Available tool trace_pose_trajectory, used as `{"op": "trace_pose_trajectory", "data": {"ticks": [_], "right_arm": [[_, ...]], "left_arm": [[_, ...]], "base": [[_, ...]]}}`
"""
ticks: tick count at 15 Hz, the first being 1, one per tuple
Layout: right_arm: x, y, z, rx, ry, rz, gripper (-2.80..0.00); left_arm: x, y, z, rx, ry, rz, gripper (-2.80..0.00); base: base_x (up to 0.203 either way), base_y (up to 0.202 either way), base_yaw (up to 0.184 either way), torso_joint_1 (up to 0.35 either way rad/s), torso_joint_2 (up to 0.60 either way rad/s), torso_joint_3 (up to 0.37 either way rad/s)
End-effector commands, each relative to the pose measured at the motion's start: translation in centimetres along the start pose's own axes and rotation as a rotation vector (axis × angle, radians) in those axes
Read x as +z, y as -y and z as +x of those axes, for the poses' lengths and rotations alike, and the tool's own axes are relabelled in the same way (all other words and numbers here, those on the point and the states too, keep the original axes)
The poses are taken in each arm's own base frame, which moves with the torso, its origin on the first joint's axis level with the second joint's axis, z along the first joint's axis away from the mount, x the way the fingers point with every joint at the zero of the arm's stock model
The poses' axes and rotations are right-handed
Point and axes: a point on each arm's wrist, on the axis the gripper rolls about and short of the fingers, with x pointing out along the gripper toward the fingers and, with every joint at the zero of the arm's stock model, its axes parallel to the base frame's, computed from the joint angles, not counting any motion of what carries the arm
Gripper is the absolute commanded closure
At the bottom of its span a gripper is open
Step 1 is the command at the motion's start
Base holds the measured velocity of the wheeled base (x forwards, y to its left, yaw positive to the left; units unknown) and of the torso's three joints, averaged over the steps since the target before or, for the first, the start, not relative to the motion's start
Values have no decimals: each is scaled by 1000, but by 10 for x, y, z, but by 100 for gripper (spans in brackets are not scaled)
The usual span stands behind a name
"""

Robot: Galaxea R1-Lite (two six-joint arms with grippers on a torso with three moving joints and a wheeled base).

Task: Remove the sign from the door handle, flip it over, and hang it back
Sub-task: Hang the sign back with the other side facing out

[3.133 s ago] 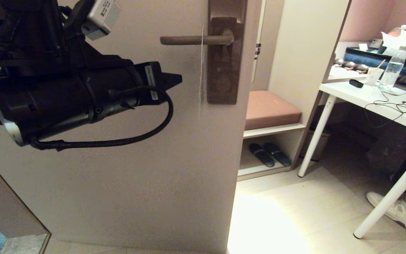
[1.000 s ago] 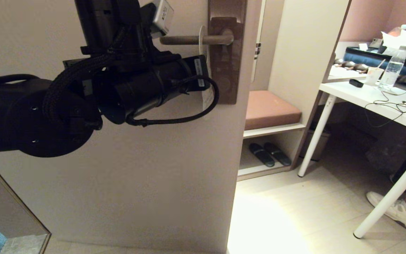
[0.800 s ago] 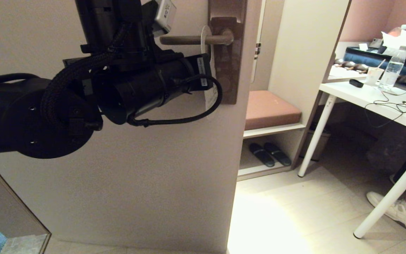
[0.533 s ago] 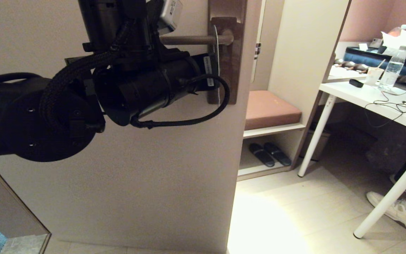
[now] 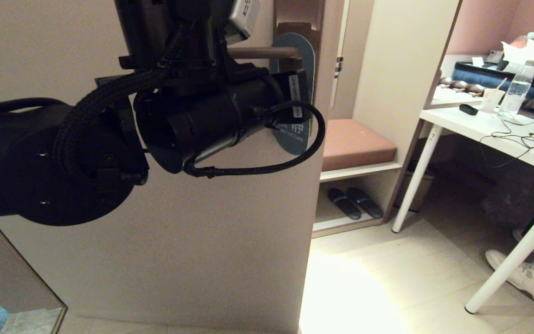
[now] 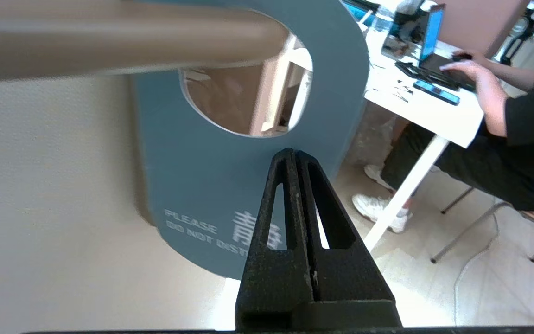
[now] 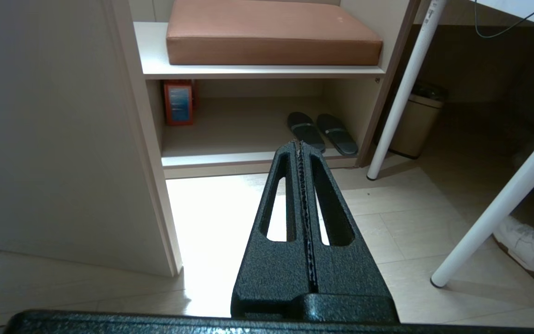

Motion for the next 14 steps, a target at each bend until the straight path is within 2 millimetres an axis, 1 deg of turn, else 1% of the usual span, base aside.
{"op": "trace_pose_trajectory", "data": {"ticks": [1, 5, 9, 14], "right_arm": [[0, 0, 0, 1, -2, -1, 0], [0, 0, 0, 0, -2, -1, 0], [0, 0, 0, 1, -2, -1, 0], [0, 0, 0, 1, -2, -1, 0]], "left_arm": [[-4, 5, 4, -12, -7, -2, 0], [-6, 7, 15, -16, 5, -3, 0], [-10, 8, 22, -18, 4, -3, 0], [-9, 9, 31, -22, 18, -5, 0]], "base": [[0, 0, 0, 0, 0, 0], [0, 0, 0, 0, 0, 0], [0, 0, 0, 0, 0, 0], [0, 0, 0, 0, 0, 0]]}}
